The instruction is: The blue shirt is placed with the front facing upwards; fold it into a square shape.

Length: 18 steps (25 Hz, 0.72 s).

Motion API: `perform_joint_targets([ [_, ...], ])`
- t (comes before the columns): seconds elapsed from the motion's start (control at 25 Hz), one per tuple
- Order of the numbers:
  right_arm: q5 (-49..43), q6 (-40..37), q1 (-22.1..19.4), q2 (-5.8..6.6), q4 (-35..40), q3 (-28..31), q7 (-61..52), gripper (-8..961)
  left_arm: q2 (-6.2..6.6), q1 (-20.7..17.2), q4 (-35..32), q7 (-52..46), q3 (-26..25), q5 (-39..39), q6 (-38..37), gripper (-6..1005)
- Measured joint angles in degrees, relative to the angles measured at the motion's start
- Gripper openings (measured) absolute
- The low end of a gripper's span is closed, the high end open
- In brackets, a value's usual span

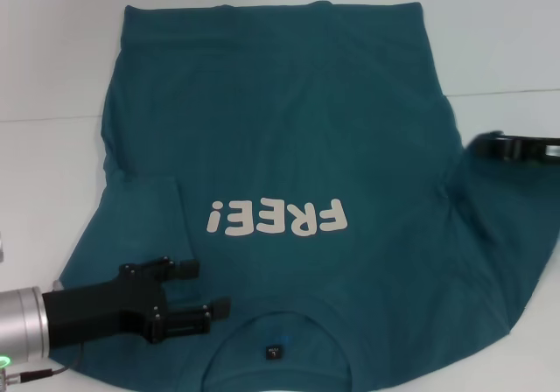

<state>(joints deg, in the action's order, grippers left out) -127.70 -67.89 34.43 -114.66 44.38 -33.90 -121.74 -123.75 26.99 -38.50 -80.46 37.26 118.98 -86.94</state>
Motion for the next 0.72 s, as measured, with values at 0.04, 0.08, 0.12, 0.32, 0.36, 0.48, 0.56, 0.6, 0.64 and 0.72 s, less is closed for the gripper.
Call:
perform_joint_targets([
  [0.04, -0.1, 0.1, 0.8, -0.36, -0.1, -0.8, 0.0, 23, 0.0, 0.1, 0.0, 0.0, 0.1, 0.0, 0.1, 877],
  [0.08, -0.1, 0.1, 1.5, -0.67, -0.2, -1.5, 0.0, 36, 0.0, 0.1, 0.0, -0.1, 0.1, 0.0, 0.2, 877],
  [0.12, -0.2, 0.4, 2.3, -1.08, -0.3, -2.3, 0.0, 49, 0.0, 0.2, 0.1, -0.1, 0.1, 0.0, 0.3, 877],
  [0.32, -0.2, 0.6, 5.3, -2.45, -0.5, -6.0, 0.0, 113, 0.0, 0.5, 0.3, -0.4, 0.3, 0.1, 0.5, 877],
  [0.36, -0.2, 0.7, 5.8, -2.74, -0.5, -6.9, 0.0, 126, 0.0, 0.5, 0.3, -0.7, 0.3, 0.2, 0.7, 877],
  [0.48, -0.3, 1.3, 6.5, -3.3, -0.6, -9.5, 0.0, 165, 0.0, 0.6, 0.3, -1.4, 0.3, 0.4, 1.2, 877],
  [0.56, -0.2, 2.1, 6.4, -3.46, -0.6, -10.1, -0.2, 218, 0.0, 0.6, 0.3, -1.5, 0.3, 0.4, 1.3, 878],
  [0.6, -0.2, 2.6, 6.0, -3.48, -0.6, -10.0, -0.4, 258, 0.0, 0.6, 0.3, -1.5, 0.3, 0.5, 1.3, 878],
  [0.64, -0.1, 3.1, 5.5, -3.47, -0.6, -9.7, -0.5, 297, 0.0, 0.6, 0.4, -1.5, 0.3, 0.5, 1.3, 878],
  [0.72, 0.0, 3.9, 4.2, -3.32, -0.6, -8.9, -1.0, 377, 0.0, 0.5, 0.4, -1.5, 0.3, 0.5, 1.3, 878],
])
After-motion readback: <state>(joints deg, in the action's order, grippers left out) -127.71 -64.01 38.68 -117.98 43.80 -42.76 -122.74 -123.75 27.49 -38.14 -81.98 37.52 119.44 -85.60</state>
